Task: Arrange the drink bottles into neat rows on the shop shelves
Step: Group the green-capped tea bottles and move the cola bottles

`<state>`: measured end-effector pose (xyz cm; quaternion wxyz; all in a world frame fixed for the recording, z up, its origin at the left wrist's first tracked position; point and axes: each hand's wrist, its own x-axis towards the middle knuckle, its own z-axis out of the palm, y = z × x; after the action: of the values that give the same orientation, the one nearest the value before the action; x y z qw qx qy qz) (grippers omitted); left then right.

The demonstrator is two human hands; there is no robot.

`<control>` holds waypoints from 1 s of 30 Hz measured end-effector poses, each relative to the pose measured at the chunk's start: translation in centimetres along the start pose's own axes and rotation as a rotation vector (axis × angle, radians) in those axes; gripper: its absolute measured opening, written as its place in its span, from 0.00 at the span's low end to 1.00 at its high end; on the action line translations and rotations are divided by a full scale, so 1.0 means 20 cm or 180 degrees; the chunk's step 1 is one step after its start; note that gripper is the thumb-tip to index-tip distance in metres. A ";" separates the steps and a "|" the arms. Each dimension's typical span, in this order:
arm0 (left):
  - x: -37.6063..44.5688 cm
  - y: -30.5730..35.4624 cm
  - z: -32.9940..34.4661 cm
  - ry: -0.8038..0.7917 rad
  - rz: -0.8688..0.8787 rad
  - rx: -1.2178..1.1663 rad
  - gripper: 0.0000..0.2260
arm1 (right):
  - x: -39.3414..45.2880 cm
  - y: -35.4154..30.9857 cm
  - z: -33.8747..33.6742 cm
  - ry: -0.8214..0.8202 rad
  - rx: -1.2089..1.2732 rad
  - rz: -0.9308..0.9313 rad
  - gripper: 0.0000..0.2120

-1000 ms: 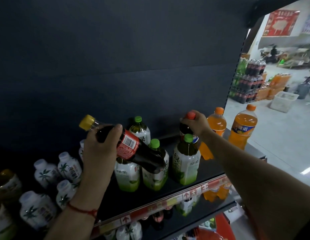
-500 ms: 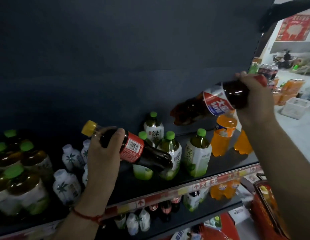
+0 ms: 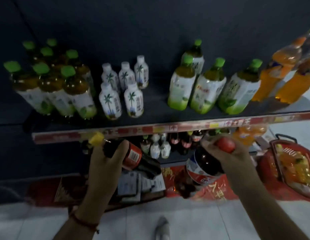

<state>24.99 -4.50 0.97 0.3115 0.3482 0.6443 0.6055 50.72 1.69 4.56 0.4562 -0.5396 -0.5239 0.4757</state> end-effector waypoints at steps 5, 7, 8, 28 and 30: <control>-0.05 -0.37 0.00 -0.0095 -0.0125 0.0398 0.11 | 0.02 0.37 0.12 -0.0092 -0.0007 0.0242 0.08; -0.02 -0.55 0.03 -0.0067 -0.0229 0.0531 0.16 | 0.08 0.52 0.16 -0.0174 -0.0099 0.0180 0.09; 0.02 -0.64 0.06 -0.0082 -0.0251 0.0599 0.19 | 0.12 0.60 0.18 -0.0193 -0.0106 0.0118 0.09; 0.90 -1.96 0.46 0.0917 0.1793 0.2216 0.32 | 0.79 1.67 0.01 0.0257 0.0226 -0.1247 0.12; 0.90 -1.93 0.47 0.1151 0.1948 0.2713 0.39 | 0.81 1.65 -0.05 0.0342 0.0112 -0.1253 0.12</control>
<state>19.78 14.75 -37.76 -0.1626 0.5053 0.7449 0.4042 56.06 16.69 -28.64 0.5770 -0.4434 -0.5858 0.3569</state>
